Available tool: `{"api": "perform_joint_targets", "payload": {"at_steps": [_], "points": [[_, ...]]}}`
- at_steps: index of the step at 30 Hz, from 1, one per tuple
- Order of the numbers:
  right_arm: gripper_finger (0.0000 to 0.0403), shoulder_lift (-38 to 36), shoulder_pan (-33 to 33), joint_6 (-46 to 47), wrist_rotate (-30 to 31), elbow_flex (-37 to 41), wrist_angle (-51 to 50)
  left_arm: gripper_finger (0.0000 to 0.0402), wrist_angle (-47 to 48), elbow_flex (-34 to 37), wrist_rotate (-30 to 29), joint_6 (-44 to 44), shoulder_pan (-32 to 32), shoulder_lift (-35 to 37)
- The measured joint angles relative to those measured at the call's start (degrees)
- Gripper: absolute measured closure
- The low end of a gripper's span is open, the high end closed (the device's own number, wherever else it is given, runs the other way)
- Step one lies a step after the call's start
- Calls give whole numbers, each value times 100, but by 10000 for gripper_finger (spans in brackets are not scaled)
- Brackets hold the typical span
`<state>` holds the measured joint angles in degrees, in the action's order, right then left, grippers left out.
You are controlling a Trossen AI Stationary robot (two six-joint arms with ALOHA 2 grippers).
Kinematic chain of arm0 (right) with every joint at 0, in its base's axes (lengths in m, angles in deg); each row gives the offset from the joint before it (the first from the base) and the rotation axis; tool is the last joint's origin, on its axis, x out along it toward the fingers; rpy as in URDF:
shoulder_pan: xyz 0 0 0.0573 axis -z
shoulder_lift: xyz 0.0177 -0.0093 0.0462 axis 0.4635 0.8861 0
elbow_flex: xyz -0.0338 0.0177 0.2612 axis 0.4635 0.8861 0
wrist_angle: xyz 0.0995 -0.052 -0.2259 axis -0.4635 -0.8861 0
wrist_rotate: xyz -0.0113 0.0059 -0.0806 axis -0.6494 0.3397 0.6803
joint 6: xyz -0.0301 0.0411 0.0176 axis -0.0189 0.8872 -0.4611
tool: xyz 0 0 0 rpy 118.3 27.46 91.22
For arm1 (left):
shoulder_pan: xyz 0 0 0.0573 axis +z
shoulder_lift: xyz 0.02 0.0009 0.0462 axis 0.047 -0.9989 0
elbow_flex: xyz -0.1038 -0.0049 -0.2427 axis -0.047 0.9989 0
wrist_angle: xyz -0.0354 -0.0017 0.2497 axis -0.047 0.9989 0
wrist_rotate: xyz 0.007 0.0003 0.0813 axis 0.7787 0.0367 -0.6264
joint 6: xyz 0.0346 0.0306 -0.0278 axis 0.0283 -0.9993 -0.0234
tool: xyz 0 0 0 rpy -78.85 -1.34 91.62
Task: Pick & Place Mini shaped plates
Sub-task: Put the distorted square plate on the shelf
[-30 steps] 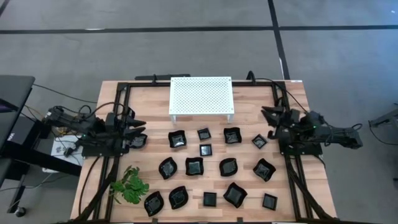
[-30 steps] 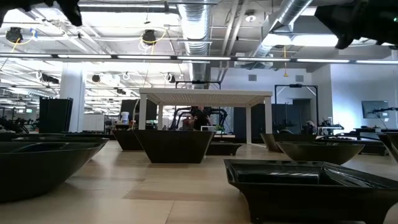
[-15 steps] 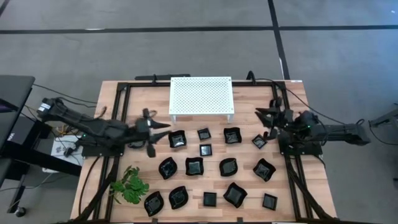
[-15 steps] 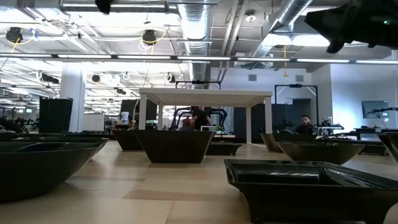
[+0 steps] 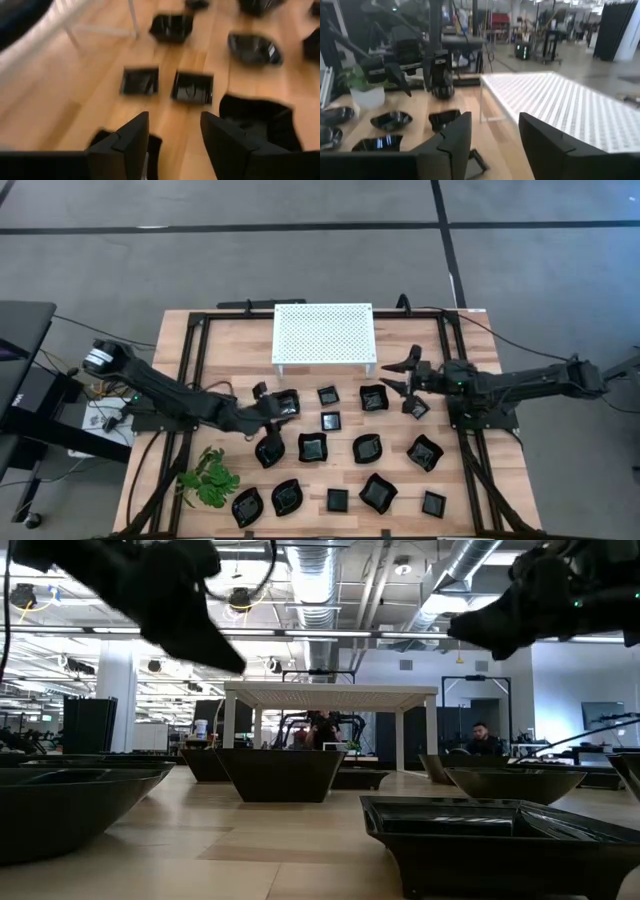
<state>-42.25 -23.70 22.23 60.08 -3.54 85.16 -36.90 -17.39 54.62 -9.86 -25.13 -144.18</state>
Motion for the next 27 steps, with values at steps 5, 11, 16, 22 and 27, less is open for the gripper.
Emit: {"api": "perform_joint_targets", "payload": {"at_steps": [5,11,16,22,27], "points": [[232,347,-81,306,-2,0,-55,228,3,0,111,373,2,-644],[241,449,-179,415,-4,0,-38,229,2,0,113,519,74,-1115],[251,438,-202,415,-4,0,-35,229,40,0,111,524,202,-1368],[260,438,-202,415,-4,0,-40,232,117,2,-6,524,312,-1558],[265,438,-202,415,-4,0,-41,286,110,2,-90,521,304,-1564]]}}
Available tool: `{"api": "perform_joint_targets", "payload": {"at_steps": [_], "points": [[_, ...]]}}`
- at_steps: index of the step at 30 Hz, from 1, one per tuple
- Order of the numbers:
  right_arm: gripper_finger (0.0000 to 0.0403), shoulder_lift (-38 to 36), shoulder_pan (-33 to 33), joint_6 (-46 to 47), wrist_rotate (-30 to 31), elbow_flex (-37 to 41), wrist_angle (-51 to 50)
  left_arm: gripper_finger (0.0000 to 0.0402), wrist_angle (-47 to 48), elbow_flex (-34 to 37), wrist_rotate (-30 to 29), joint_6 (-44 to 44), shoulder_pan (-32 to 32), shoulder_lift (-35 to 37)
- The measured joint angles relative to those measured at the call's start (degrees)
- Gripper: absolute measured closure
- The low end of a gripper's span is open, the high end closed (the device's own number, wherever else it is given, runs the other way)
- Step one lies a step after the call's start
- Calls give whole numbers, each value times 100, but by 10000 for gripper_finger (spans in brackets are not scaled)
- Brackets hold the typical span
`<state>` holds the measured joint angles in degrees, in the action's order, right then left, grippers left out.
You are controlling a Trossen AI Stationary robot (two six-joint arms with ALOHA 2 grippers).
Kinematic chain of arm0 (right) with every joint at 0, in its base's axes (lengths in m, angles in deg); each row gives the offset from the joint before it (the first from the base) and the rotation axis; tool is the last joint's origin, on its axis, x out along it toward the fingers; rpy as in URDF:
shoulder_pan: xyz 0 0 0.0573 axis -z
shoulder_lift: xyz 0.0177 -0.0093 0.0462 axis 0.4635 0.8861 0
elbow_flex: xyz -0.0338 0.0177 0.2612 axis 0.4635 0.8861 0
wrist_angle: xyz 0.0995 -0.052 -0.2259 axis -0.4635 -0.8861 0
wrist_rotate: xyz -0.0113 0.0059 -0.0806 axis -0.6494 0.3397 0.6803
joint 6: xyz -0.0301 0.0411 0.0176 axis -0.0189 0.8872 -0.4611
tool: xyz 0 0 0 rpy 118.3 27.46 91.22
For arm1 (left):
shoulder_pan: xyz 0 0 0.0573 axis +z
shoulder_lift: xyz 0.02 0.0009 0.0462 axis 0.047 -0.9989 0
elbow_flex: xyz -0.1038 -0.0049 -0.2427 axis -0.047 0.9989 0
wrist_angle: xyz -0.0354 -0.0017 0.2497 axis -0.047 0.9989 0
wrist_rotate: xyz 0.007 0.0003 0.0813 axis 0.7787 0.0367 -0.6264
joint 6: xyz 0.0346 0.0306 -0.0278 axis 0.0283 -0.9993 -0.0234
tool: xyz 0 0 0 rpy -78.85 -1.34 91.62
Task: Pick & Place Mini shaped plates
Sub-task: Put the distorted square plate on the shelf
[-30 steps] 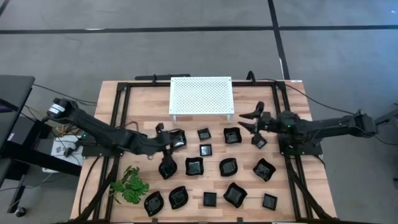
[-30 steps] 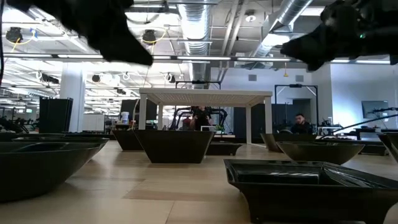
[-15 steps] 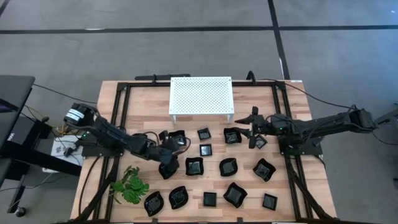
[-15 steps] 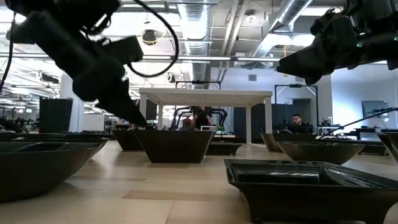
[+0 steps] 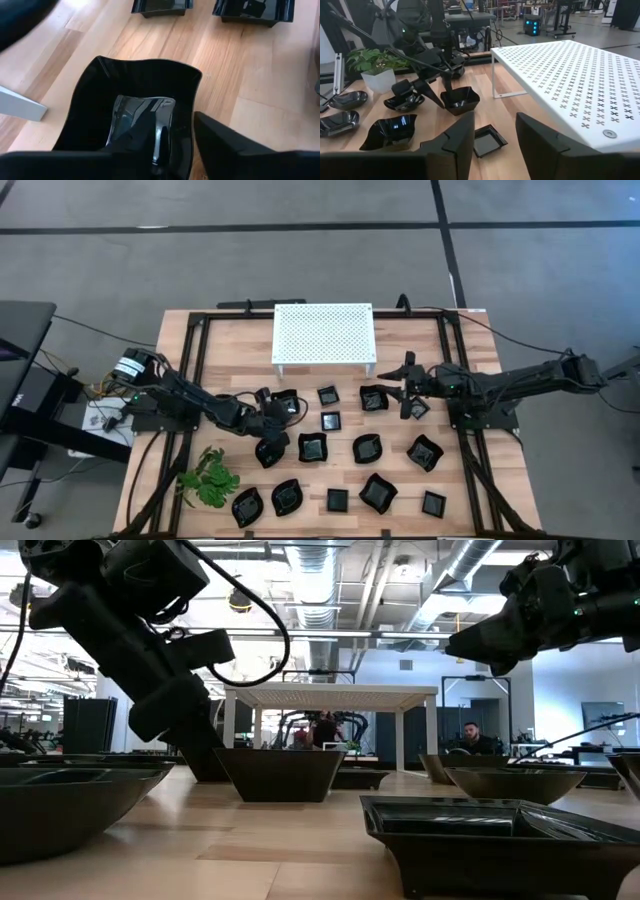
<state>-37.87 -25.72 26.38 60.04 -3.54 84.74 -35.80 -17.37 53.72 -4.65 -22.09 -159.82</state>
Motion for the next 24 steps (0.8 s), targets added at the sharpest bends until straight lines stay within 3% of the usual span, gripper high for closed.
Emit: {"api": "perform_joint_targets", "payload": {"at_steps": [6,12,18,21,24], "points": [[270,0,0,0,0,0,-1,390,16,-7,-33,-8,-27,93],[269,0,0,-2,0,2,-6,393,73,-510,-60,-911,-323,510],[270,0,0,-2,0,2,-6,393,206,-1384,-935,-2777,-693,1001],[269,0,0,-2,1,2,-6,393,208,-1637,-1063,-3441,-482,1370],[269,2,0,-2,0,2,-6,393,377,-1661,-672,-3511,62,1780]]}}
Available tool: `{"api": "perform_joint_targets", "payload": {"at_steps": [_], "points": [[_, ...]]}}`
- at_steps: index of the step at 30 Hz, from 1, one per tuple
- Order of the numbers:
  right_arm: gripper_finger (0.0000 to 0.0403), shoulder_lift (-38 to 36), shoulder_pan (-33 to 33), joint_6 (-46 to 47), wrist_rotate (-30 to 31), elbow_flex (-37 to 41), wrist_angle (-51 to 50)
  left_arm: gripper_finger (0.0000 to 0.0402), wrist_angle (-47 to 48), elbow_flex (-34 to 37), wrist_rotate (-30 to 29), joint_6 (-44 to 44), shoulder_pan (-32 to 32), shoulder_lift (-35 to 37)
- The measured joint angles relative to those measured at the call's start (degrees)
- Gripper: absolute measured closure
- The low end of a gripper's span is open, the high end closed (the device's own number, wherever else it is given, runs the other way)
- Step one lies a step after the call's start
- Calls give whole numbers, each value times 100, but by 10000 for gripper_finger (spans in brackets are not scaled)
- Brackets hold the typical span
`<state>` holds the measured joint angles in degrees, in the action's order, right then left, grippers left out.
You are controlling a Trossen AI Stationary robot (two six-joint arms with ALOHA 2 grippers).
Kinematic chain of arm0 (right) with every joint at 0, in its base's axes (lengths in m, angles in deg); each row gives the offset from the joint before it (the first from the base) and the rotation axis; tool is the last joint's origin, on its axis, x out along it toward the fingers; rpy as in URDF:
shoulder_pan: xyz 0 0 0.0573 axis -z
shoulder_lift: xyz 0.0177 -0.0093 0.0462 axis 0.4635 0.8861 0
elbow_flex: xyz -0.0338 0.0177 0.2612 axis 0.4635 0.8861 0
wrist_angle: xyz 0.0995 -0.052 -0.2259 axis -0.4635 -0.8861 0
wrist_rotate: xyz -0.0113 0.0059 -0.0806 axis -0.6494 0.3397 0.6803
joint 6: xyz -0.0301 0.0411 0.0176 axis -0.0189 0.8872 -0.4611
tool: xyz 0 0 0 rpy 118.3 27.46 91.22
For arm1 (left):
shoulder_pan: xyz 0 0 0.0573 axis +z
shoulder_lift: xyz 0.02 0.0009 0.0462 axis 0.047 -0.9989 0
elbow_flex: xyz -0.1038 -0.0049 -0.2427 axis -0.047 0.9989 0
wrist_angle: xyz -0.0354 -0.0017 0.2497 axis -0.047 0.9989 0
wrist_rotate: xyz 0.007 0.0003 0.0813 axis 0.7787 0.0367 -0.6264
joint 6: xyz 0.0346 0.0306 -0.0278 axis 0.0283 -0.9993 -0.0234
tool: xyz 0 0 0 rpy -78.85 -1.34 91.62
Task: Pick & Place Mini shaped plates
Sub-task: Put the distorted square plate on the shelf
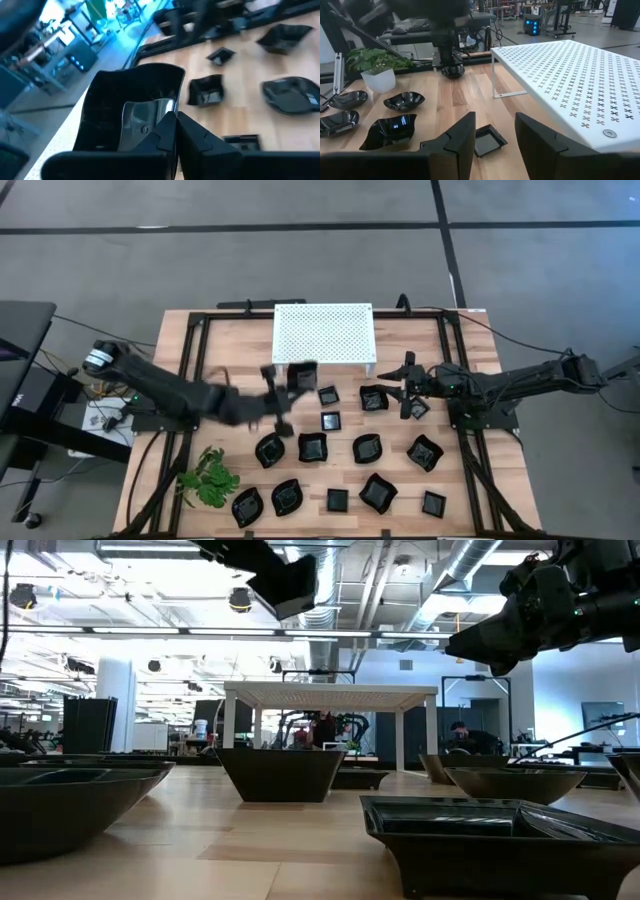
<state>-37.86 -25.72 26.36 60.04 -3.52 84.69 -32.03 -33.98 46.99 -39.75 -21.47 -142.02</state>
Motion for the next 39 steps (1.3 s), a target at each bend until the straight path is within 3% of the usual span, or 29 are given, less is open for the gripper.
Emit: {"api": "perform_joint_targets", "payload": {"at_steps": [4,9,17,30,39], "points": [[270,-2,0,0,0,0,0,393,570,7,890,-225,1004,301],[269,-2,0,0,0,0,-12,393,581,9,2097,-1060,2150,257],[274,2,0,0,2,0,-17,393,705,23,2788,-1427,3148,84],[274,3,15,-2,2,0,-42,387,263,605,2705,-1739,3435,76],[274,3,15,-2,2,0,-42,337,253,605,2529,-1915,3470,76]]}}
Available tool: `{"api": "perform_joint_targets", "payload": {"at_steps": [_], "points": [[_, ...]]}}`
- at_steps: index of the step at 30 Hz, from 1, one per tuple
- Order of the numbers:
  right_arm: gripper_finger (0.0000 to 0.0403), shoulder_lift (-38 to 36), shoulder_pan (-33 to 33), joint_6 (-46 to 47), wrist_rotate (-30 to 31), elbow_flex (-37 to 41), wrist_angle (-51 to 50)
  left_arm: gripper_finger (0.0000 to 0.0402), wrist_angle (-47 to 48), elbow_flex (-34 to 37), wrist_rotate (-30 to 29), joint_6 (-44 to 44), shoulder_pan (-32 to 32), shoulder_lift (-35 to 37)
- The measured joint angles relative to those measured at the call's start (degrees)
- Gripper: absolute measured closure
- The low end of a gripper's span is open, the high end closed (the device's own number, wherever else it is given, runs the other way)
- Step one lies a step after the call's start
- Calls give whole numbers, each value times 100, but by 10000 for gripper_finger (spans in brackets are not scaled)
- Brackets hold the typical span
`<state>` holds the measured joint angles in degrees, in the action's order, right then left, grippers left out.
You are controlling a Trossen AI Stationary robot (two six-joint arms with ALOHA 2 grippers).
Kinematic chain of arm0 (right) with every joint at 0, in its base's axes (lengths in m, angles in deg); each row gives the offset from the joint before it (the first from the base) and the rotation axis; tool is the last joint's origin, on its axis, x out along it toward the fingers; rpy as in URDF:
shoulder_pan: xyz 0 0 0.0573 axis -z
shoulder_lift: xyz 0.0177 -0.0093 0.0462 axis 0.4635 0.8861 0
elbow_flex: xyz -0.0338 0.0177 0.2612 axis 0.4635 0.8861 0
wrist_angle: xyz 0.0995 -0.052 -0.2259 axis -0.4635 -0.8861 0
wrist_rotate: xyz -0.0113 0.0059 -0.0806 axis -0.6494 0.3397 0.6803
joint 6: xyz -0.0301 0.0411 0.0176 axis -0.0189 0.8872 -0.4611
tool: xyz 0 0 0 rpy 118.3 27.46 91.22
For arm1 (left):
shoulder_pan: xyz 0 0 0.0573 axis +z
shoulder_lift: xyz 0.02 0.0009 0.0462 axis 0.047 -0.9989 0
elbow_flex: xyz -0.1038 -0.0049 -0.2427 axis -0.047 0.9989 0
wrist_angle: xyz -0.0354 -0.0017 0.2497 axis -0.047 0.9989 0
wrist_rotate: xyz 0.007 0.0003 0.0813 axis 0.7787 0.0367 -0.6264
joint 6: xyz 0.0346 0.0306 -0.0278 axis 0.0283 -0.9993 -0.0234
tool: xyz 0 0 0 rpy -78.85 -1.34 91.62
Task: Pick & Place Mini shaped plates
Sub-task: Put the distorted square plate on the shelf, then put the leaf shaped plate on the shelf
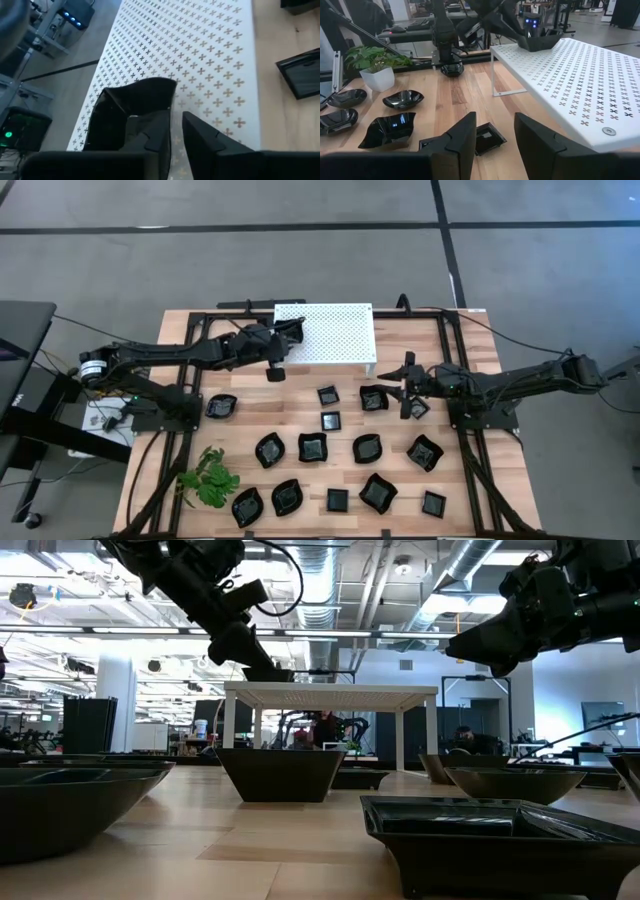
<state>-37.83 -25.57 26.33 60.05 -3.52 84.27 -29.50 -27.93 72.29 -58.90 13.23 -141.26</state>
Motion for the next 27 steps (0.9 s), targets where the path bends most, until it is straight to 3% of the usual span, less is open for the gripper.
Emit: {"api": "perform_joint_targets", "payload": {"at_steps": [6,10,13,20,27], "points": [[274,0,-4,0,0,0,1,303,-17,0,-343,271,-280,36],[274,0,-4,0,0,0,0,286,-42,0,-1247,594,-954,394],[274,0,-4,0,0,0,0,277,-50,0,-1402,935,-1605,784],[274,0,-15,0,0,0,0,278,668,108,-1416,3246,-2996,1283],[274,0,-17,0,-2,0,-2,279,2766,430,-1405,6491,-3895,853]]}}
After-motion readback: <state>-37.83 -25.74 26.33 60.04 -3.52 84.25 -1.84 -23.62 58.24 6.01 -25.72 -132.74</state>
